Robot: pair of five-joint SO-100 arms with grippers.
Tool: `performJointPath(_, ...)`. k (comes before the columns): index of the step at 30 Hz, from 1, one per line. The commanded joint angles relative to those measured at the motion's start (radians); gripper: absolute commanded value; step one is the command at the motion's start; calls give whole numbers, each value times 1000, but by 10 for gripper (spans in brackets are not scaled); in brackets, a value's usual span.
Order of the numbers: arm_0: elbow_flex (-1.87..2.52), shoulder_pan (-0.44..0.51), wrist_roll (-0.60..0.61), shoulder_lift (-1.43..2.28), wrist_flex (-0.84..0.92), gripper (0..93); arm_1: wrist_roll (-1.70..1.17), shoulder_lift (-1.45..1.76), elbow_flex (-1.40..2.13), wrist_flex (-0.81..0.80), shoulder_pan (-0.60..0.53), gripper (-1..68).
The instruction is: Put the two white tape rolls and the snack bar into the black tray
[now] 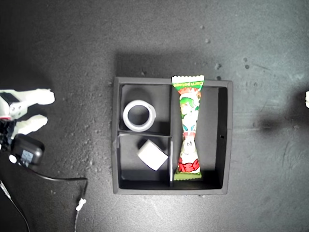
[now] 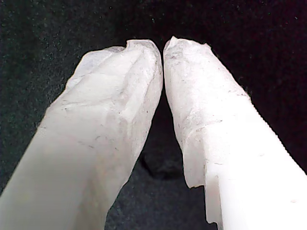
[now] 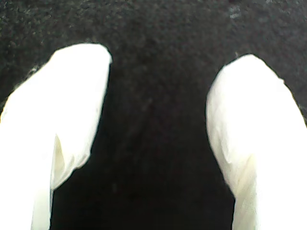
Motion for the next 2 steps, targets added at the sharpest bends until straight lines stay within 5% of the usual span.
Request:
performJointPath(1,57,9,2,46,37,158,-160,-6,12,9,-6,4)
performJointPath(2,57,9,2,46,37,158,-160,-6,12,9,-6,4)
